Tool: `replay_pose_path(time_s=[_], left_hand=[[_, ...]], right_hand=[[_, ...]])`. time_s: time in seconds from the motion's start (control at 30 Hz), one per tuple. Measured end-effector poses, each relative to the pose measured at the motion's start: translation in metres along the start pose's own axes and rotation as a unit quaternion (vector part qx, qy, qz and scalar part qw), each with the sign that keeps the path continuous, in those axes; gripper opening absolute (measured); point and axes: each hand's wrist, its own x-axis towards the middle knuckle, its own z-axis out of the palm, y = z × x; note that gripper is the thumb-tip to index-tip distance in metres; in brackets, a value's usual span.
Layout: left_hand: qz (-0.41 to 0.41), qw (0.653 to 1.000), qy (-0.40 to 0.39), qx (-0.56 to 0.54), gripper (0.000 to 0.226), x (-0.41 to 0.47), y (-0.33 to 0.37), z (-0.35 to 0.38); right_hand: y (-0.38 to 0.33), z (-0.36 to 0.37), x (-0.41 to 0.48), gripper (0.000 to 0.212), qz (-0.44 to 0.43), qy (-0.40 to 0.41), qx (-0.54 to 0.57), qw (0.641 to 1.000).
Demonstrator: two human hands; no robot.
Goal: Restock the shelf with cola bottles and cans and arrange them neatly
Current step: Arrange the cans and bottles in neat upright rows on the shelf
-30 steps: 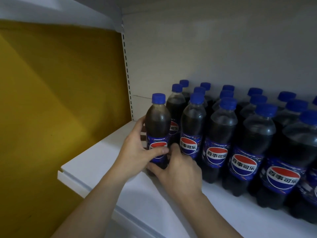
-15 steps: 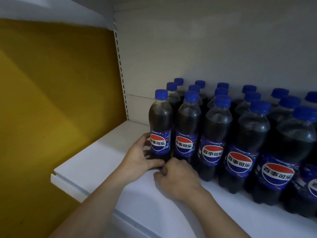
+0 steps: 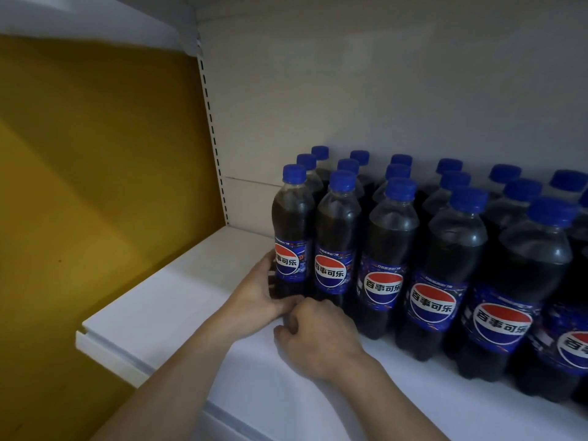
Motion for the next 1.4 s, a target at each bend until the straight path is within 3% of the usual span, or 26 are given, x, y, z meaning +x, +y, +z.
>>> replay_pose_path(time_s=[0.07, 0.23, 0.53, 0.6, 0.67, 0.73, 0.87, 1.1, 1.3, 1.4], left_hand=[[0.003, 0.999, -0.012, -0.032, 0.093, 0.004, 0.003, 0.000], [0.016, 0.999, -0.018, -0.045, 0.072, 0.007, 0.003, 0.010], [-0.004, 0.999, -0.029, -0.040, 0.073, 0.003, 0.006, 0.007], [-0.015, 0.992, -0.062, -0.106, 0.071, 0.003, 0.015, -0.002], [-0.049, 0.973, -0.027, -0.225, 0.061, 0.007, 0.026, -0.007], [-0.104, 0.940, 0.005, -0.324, 0.075, 0.019, 0.030, -0.005], [-0.148, 0.950, 0.056, -0.271, 0.073, 0.032, 0.040, 0.011], [-0.132, 0.950, 0.040, -0.279, 0.051, 0.031, 0.037, 0.012], [-0.147, 0.920, 0.066, -0.358, 0.054, 0.041, 0.034, 0.005], [-0.133, 0.938, 0.083, -0.309, 0.044, 0.051, 0.034, 0.012]], right_hand=[[0.001, -0.001, 0.001, 0.030, 0.000, -0.001, 0.002, 1.000], [0.003, 0.000, 0.002, 0.033, -0.003, 0.005, 0.001, 1.000], [0.002, 0.000, -0.001, 0.030, -0.009, 0.009, 0.006, 1.000], [0.002, 0.000, -0.001, 0.031, -0.007, 0.004, 0.006, 1.000], [0.002, -0.001, 0.000, 0.033, 0.001, 0.002, 0.011, 1.000], [0.002, -0.002, 0.001, 0.034, 0.003, -0.002, 0.010, 1.000], [0.003, -0.002, 0.002, 0.035, 0.001, -0.006, 0.014, 1.000], [0.003, 0.000, 0.003, 0.034, -0.003, -0.007, 0.014, 1.000], [0.007, 0.000, 0.002, 0.035, 0.005, -0.019, 0.031, 0.999], [0.009, 0.000, 0.005, 0.035, 0.008, -0.016, 0.044, 0.999]])
